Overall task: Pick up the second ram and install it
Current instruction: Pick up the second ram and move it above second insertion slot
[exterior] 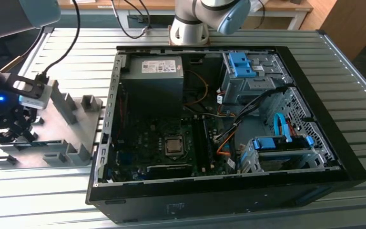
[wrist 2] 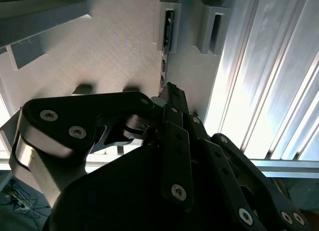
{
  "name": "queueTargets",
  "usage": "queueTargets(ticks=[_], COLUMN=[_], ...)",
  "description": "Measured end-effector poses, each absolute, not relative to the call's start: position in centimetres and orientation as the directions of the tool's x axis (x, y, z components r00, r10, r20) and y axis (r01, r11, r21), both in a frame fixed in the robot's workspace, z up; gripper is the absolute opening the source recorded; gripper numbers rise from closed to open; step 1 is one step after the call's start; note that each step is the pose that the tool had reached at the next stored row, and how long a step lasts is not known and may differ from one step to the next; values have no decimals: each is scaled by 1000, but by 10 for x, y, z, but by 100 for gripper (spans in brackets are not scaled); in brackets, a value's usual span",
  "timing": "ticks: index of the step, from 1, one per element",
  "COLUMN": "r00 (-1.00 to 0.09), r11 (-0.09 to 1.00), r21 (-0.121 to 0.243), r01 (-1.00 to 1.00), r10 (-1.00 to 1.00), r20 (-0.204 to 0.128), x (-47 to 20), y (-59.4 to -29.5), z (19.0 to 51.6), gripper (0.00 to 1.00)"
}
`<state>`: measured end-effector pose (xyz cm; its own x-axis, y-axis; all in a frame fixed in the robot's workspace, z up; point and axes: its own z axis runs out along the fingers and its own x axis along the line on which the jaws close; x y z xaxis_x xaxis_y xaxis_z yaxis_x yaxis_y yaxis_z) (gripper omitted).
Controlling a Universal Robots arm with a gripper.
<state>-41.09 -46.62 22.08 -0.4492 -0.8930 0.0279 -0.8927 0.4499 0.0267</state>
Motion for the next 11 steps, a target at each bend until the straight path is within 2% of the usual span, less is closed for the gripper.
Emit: queueTargets(ticks=[11], r00=[-384], r11=[385], r21=[27], r01=[-923], r10=[-923], r20=[28], x=[-411], y=[-466], z=[221], gripper=[10])
